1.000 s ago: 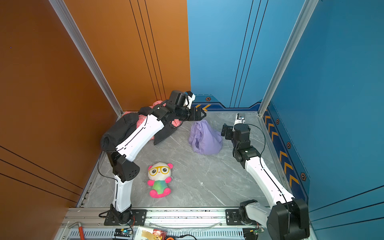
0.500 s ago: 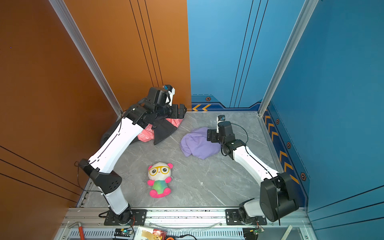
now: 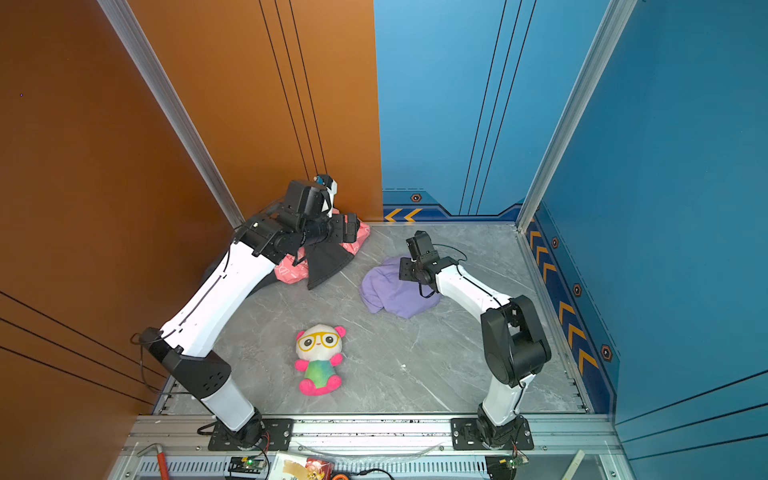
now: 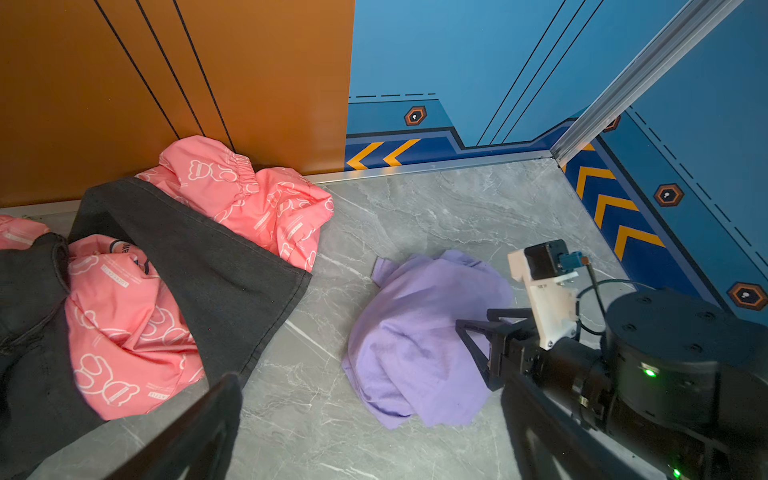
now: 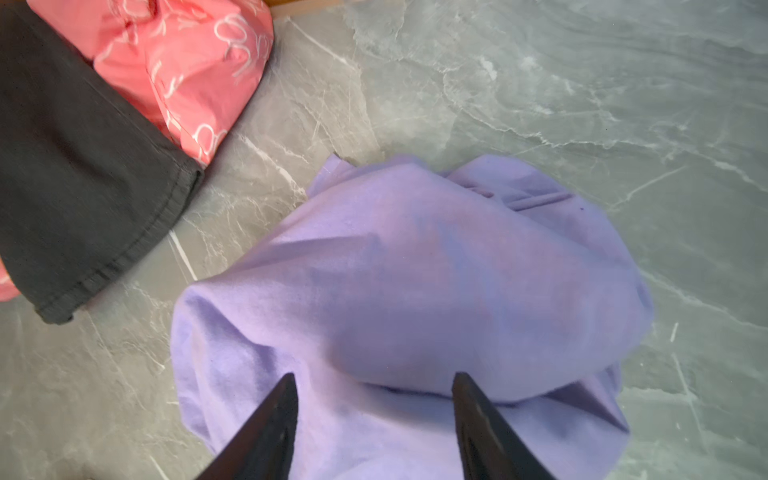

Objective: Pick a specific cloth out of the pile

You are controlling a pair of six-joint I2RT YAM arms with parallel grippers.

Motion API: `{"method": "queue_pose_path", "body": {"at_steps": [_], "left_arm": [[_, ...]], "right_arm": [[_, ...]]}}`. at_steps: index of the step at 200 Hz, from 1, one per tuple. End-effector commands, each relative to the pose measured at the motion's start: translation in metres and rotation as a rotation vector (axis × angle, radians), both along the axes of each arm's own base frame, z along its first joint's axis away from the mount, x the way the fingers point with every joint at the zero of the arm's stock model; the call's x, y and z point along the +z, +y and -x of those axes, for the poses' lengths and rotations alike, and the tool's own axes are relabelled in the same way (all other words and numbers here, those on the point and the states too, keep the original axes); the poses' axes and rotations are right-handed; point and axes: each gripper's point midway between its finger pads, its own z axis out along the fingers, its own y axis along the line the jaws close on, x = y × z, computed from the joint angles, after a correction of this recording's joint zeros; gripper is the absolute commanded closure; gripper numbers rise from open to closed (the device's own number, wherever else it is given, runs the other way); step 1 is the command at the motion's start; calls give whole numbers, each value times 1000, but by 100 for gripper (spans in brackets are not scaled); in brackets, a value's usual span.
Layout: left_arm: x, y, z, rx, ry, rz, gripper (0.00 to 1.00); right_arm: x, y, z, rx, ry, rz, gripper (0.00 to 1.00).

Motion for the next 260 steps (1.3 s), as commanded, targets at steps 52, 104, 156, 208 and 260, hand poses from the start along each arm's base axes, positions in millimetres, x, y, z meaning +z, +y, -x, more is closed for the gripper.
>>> {"method": "queue_pose_path", "body": {"at_steps": [52,104,156,208,260], "left_arm": [[5,14,7,44,-14,-11,2],[6,14,6,63,-19,-7,2],[15,9,4,59,-51,2,2],[21,12,10,58,-75,-24,2],[21,16,10,53,-95,-45,2]], "right_arm": [[-29,0,8,-31,162,-44,85],[32,-48,-22,-136,19,-91,100],[151,-112,-81,-258,-270,-203,100],[284,-135,-105,-221,-631,-335,100],[204,-160,-80,-280,-493,-196,100]]}}
